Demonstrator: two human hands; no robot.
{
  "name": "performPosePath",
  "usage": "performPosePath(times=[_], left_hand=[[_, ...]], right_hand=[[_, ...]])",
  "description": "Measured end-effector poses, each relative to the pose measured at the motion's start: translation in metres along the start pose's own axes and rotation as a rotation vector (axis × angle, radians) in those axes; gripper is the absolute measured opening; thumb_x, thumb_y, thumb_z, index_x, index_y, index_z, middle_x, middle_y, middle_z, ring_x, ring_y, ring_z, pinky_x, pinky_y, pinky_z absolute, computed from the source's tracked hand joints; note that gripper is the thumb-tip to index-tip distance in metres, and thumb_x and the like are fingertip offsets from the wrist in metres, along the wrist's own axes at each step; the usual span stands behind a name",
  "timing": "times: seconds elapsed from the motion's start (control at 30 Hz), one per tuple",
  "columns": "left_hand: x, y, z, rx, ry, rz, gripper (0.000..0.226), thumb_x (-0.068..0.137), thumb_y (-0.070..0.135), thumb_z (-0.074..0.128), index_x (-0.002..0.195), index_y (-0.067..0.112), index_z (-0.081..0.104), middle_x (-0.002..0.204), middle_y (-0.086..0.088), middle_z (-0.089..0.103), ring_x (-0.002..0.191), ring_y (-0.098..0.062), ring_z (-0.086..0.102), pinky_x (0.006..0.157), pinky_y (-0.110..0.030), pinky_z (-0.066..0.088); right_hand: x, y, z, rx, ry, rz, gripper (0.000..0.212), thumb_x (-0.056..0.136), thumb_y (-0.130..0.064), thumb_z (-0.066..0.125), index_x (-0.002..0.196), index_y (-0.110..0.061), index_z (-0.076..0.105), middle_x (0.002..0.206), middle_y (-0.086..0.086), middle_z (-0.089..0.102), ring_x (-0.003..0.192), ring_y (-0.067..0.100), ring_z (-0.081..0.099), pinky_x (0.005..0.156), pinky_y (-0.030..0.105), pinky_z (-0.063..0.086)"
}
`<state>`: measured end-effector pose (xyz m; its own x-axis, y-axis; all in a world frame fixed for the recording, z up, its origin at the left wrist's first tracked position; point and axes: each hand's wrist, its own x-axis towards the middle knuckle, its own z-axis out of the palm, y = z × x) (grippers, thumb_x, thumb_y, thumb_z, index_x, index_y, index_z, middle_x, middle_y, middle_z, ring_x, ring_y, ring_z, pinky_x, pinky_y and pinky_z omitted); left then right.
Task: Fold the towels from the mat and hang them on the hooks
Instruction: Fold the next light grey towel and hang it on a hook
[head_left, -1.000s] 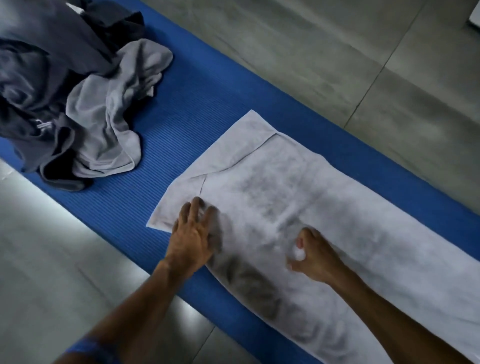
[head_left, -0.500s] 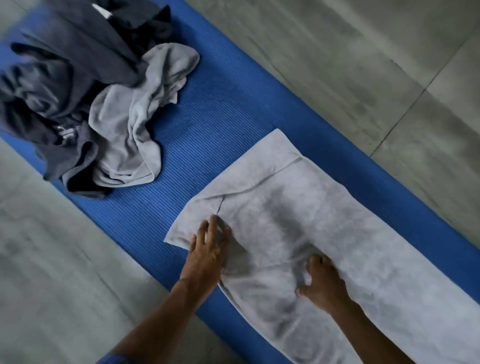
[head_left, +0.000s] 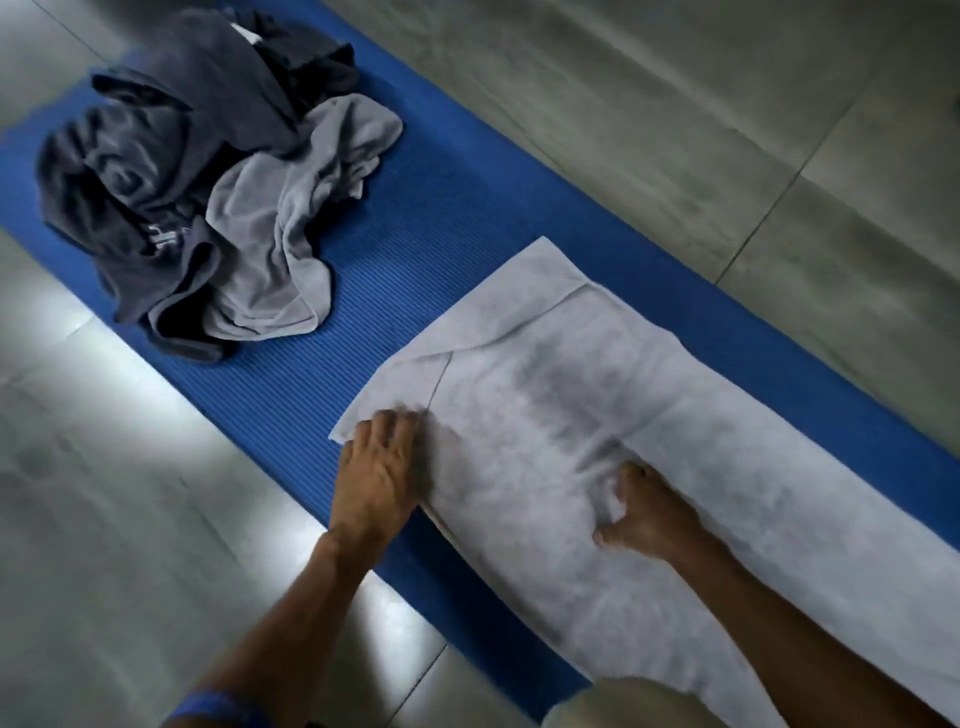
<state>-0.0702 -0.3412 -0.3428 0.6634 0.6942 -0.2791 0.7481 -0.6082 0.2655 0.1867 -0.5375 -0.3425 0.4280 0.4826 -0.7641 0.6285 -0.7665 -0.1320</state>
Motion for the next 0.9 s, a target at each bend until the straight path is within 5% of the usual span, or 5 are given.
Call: performPosePath(times=[0.13, 0.33, 0.47, 0.63, 0.9], left_hand=[[-0.024, -0.010, 0.001, 0.029, 0.078, -0.164, 0.052, 0.069, 0.025, 0.076, 0.114, 0.010, 0.055, 0.108, -0.012, 0.052, 0.092, -0.035, 0.048, 0.072, -0.043, 0.041], [-0.037, -0.024, 0.006, 0.040, 0.060, -0.110, 0.049, 0.077, 0.037, 0.069, 0.121, 0.018, 0.058, 0.123, -0.006, 0.050, 0.106, -0.029, 0.048, 0.084, -0.043, 0.043], [-0.027, -0.028, 0.003, -0.114, 0.117, -0.129, 0.041, 0.090, 0.045, 0.039, 0.106, 0.018, 0.065, 0.122, -0.008, 0.050, 0.106, -0.030, 0.050, 0.084, -0.044, 0.045], [-0.011, -0.045, 0.002, -0.152, 0.087, -0.233, 0.016, 0.084, 0.035, 0.064, 0.095, 0.025, 0.069, 0.126, -0.007, 0.051, 0.119, -0.030, 0.045, 0.094, -0.042, 0.040], [-0.005, -0.040, -0.013, -0.125, 0.091, -0.211, 0.029, 0.080, 0.027, 0.068, 0.108, 0.020, 0.065, 0.118, -0.006, 0.053, 0.106, -0.029, 0.048, 0.086, -0.044, 0.047]], right_hand=[[-0.007, -0.011, -0.005, -0.154, -0.060, 0.032, 0.084, 0.081, -0.059, 0.065, 0.144, -0.014, 0.034, 0.147, 0.005, 0.042, 0.133, 0.022, 0.045, 0.105, 0.034, 0.041], [0.000, -0.078, -0.057, 0.144, 0.268, -0.214, 0.016, 0.090, -0.036, 0.057, 0.100, -0.024, 0.055, 0.099, -0.005, 0.061, 0.088, 0.017, 0.057, 0.071, 0.028, 0.041], [0.051, -0.118, -0.088, 0.520, 0.357, -0.290, 0.027, 0.090, -0.027, 0.062, 0.115, -0.019, 0.058, 0.119, -0.003, 0.057, 0.106, 0.017, 0.057, 0.080, 0.026, 0.045], [0.112, -0.139, -0.125, 0.282, 0.452, -0.164, 0.039, 0.093, -0.019, 0.055, 0.131, -0.008, 0.056, 0.147, 0.012, 0.034, 0.126, 0.031, 0.048, 0.106, 0.034, 0.041], [0.137, -0.139, -0.148, 0.452, 0.359, -0.186, 0.058, 0.088, -0.009, 0.052, 0.145, -0.012, 0.040, 0.152, 0.004, 0.032, 0.135, 0.024, 0.040, 0.101, 0.024, 0.035]])
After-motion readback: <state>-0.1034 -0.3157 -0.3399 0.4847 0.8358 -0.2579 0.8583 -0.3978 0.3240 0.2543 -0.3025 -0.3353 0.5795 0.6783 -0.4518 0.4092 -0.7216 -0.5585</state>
